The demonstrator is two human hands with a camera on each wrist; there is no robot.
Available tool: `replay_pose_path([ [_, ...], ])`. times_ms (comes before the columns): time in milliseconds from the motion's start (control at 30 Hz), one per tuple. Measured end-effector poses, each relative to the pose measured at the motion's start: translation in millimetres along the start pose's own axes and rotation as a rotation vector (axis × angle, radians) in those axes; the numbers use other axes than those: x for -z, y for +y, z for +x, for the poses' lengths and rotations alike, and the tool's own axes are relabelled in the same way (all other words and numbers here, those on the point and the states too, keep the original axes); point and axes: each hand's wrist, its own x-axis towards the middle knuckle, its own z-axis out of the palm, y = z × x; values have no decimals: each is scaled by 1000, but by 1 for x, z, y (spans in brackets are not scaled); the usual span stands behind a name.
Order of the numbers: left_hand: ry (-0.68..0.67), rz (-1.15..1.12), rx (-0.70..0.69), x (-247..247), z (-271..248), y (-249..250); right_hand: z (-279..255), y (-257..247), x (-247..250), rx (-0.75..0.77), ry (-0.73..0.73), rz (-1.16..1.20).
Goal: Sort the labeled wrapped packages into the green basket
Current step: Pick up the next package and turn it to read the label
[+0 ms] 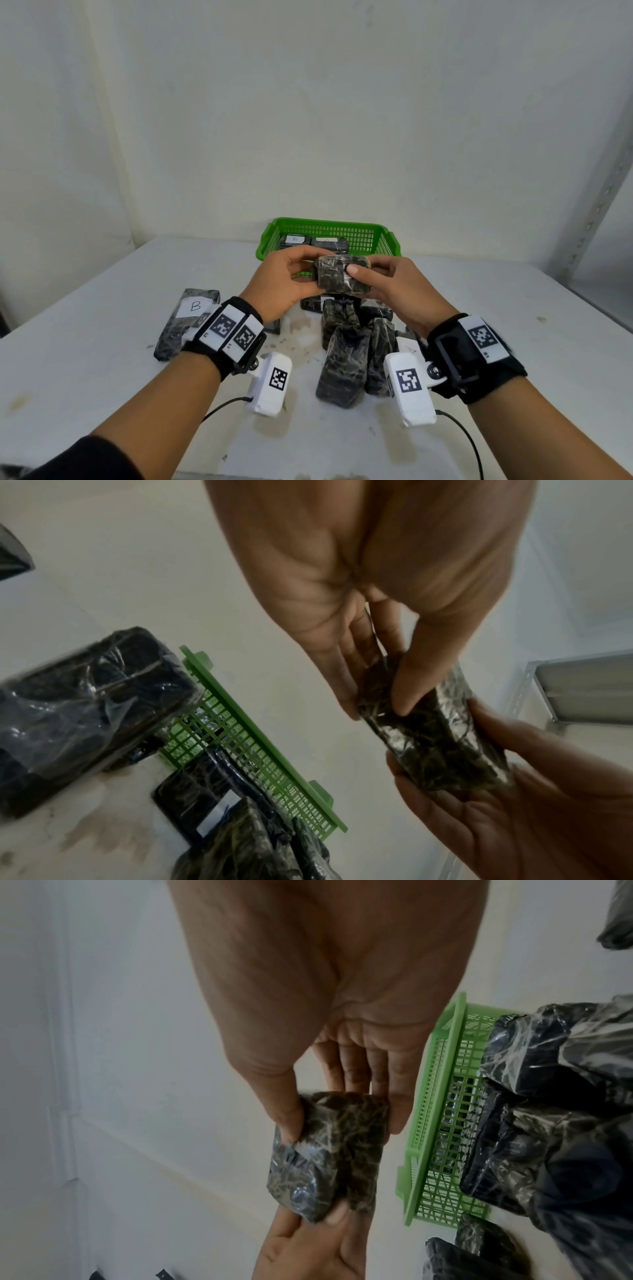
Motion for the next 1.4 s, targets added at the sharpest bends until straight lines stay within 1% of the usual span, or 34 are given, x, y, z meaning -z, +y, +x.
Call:
replay_pose_path([
  [133,-91,-104,50,2,-1,5,0,1,1,39,18,-32],
  [200,-76,-100,68,0,-1,6,0,1,0,52,2,-37],
  [300,-7,0,51,-3,1,6,0,3,-1,76,-4,-51],
  [333,11,16,39,-3,2,7,-1,2,-1,59,-14,-16],
  [433,44,59,-20,-2,-1,7,-1,-3,-1,-71,-91,129],
  [533,25,62,-70,-5,-5,8,0,-6,-2,-125,-123,115],
  [667,14,51,-85,-10,-6,9,4,-4,-4,-119,-93,142],
  [767,-3,120,-94,-10,-6,8,5,-3,-3,-115,-42,165],
  [933,6,204,-123,-12,-7,4,9,0,-7,-150,-43,118],
  [1067,-27,267,-140,-15,-7,2,10,6,-14,-132,35,60],
  [1300,-8,231,-140,-8,-5,2,6,-1,-7,-160,-54,171],
  [1400,-6,239,-147,-6,-6,2,4,-4,-5,-152,-30,171],
])
